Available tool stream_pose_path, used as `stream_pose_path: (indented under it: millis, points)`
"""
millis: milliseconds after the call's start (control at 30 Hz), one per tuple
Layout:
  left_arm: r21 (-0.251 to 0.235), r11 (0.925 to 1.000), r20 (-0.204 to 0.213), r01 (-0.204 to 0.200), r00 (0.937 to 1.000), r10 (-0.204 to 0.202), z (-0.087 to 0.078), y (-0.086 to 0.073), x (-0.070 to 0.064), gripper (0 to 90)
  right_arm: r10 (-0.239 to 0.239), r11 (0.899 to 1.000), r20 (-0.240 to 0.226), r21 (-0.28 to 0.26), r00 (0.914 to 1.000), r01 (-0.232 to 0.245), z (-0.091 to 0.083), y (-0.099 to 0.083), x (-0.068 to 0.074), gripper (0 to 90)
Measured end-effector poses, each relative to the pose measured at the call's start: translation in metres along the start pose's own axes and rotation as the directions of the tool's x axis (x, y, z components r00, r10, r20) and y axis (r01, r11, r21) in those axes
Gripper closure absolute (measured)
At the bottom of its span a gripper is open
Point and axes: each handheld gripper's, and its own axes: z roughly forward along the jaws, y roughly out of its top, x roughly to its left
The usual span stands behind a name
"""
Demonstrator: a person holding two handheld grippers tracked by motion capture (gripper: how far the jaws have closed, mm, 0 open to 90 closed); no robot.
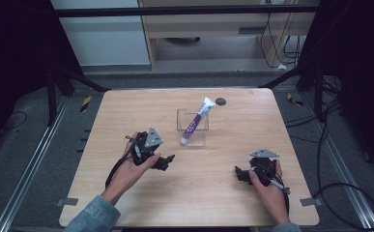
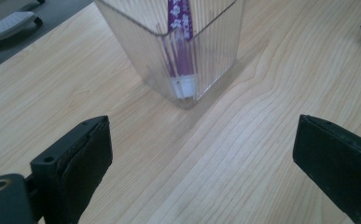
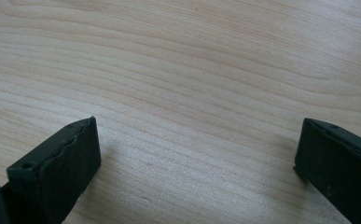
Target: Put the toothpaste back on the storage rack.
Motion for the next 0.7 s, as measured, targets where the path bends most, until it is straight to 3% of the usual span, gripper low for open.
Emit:
stream_pose_path:
  millis: [700]
  points:
    - [-0.005, 0.9974, -0.041, 0.072, 0.9965, -0.073, -0.008, -0.046, 0.026, 4.5, 0.000, 1.000, 0.000, 0.000, 1.0000, 0.000, 0.000, 0.000, 0.000, 0.4]
